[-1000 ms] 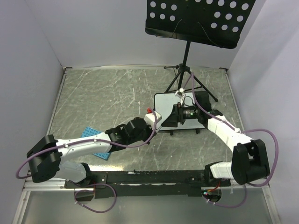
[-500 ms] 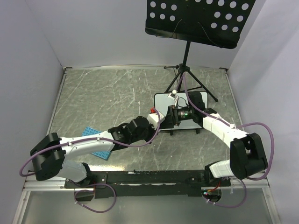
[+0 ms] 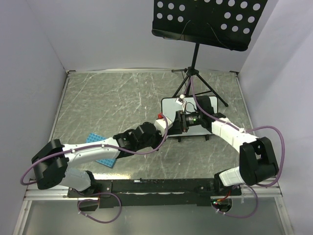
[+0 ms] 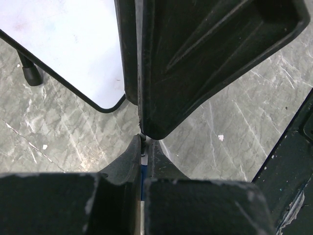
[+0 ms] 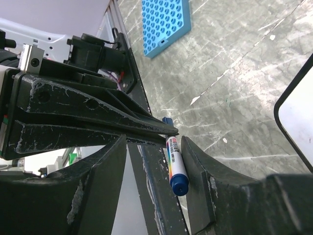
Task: Write a sentence on the whiteboard
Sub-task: Pass from the left arm to the right
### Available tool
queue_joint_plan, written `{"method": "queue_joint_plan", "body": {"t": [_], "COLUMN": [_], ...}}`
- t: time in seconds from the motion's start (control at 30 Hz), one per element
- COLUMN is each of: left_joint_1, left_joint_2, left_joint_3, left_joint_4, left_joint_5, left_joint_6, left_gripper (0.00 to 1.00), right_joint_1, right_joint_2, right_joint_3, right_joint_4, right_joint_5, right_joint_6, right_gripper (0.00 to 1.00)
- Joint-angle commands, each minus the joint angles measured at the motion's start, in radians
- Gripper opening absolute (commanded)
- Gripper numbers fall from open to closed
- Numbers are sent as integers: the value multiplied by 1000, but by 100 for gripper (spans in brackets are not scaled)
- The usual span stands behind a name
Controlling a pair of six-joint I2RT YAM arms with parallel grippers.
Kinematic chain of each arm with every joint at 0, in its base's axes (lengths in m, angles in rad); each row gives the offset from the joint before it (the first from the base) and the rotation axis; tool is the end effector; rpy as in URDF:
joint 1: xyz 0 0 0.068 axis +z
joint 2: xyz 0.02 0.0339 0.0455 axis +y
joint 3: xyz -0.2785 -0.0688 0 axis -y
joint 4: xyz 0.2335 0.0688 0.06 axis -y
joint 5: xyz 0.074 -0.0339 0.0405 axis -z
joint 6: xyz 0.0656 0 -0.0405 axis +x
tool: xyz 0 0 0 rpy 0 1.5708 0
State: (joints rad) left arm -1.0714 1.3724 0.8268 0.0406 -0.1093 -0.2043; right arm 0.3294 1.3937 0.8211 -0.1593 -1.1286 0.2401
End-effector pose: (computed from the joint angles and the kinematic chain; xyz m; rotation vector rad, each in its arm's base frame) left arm 0.1584 -0.2755 0.2493 0.8365 1.9714 -0.6577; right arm 0.2416 0.1453 0.2433 -0.7072 2.1359 1.5866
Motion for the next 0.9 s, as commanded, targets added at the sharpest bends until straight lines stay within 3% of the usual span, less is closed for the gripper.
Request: {"method": "queue_joint_plan", "body": {"t": [0.0, 0.47, 0.63, 0.87], "left_joint_1": [-7, -7, -9, -7], "left_joint_2": [-16, -33, -36, -47], "left_joint_3": [40, 40, 40, 35], "left_joint_4": [45, 50, 47, 45], "left_joint_5": [-7, -9, -10, -26], "left_joint_6": [8, 5, 2, 0], "left_gripper": [1, 1, 1, 1], "right_joint_1": [14, 28, 30, 30], "right_joint_2": [16, 37, 39, 42], "right_joint_3": [59, 82, 90, 98], "right_joint_4": [-32, -89, -98, -114], "right_joint_5": [-34, -3, 1, -7], "right_joint_6": [-24, -85, -94, -110], "right_gripper": [56, 49, 41, 18]}}
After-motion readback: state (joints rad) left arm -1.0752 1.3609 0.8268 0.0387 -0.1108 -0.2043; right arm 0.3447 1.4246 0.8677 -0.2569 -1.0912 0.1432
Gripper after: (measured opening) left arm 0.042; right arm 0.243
